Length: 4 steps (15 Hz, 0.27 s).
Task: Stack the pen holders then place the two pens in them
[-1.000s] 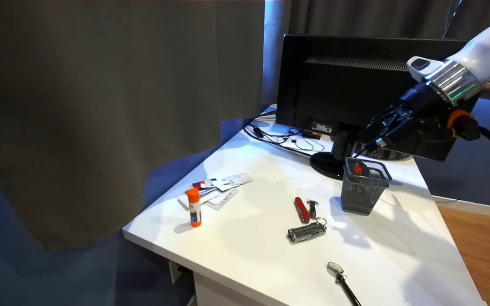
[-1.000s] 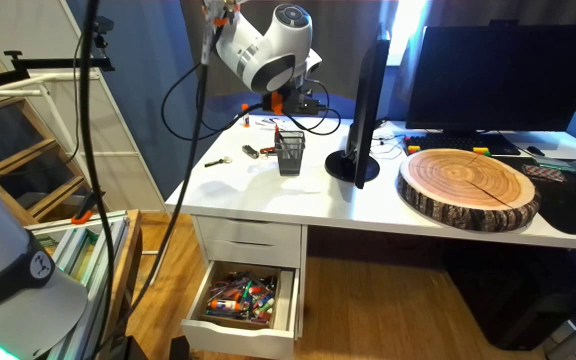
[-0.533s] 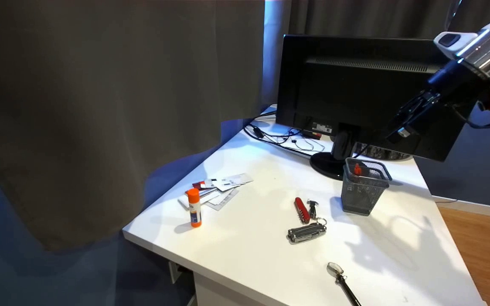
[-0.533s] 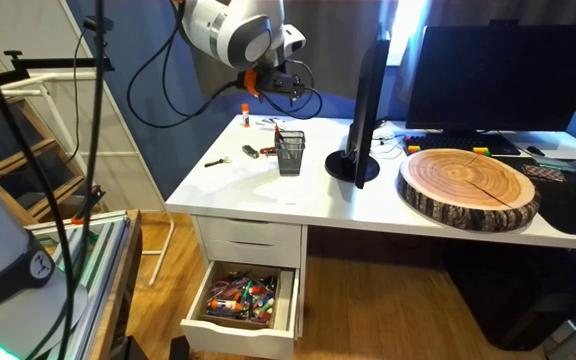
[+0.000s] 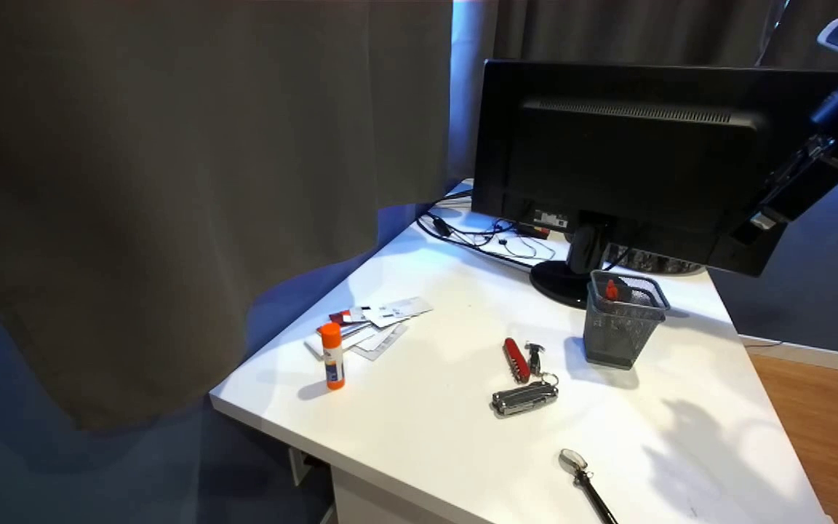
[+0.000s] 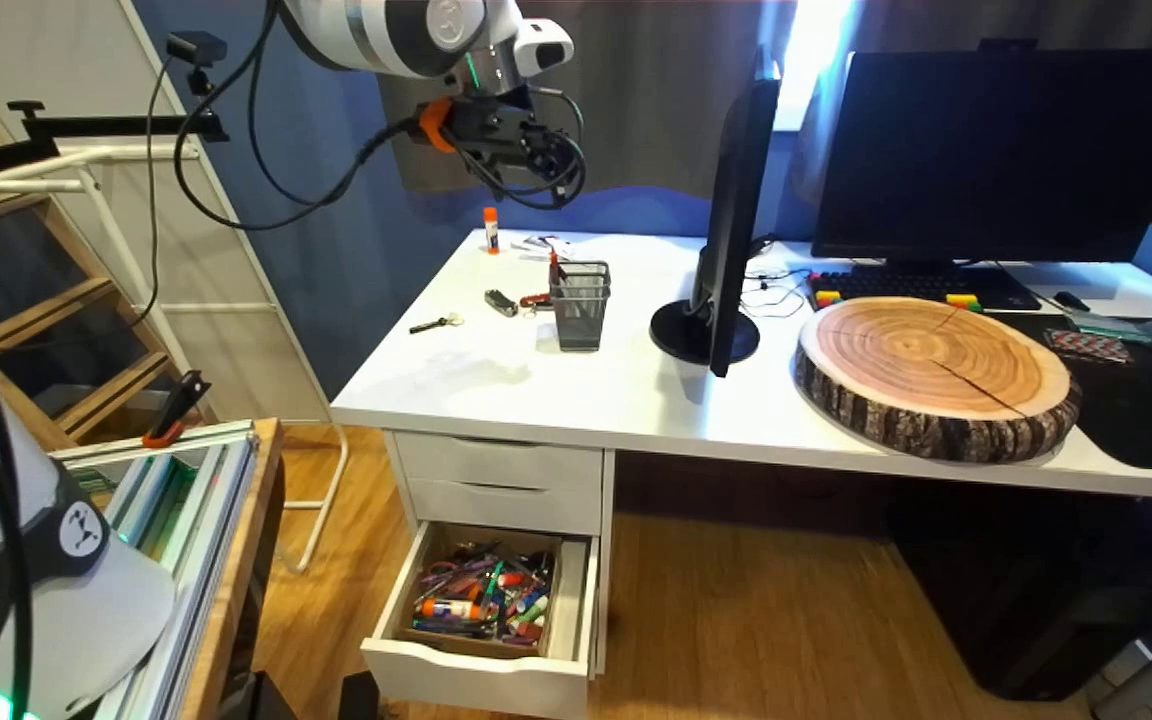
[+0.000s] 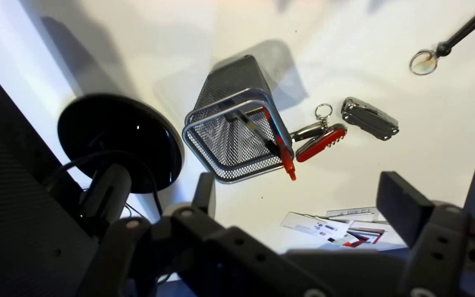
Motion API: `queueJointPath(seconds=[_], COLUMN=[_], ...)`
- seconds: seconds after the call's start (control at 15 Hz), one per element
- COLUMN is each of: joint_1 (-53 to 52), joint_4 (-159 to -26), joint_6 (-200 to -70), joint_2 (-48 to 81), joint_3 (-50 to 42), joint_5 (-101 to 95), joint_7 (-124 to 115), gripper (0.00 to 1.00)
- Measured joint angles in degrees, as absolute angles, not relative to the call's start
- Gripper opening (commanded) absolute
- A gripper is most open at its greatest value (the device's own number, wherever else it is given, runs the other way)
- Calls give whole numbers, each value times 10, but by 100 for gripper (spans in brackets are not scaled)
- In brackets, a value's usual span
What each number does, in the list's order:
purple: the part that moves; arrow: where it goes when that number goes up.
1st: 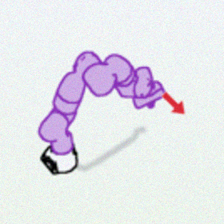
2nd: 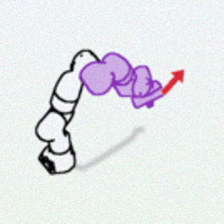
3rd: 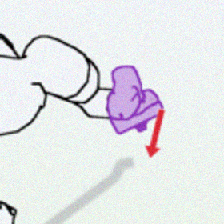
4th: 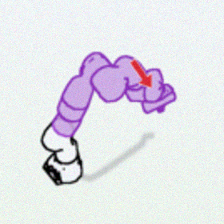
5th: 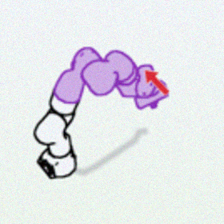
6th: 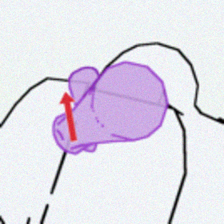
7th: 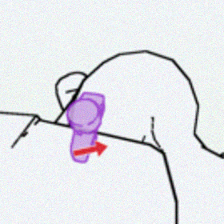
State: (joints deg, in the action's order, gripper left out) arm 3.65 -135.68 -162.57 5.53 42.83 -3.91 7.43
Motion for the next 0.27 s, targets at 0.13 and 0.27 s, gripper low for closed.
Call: queueJointPath(seconds=[0.13,0.27], joint_1=[1,-26], joint_4=[-1373,-1387], joint_6=[-1611,-1609], joint_2=[23,0], joint_3=[398,377], joint_5=[-32,-26], joint_7=[46,31], gripper=[100,100])
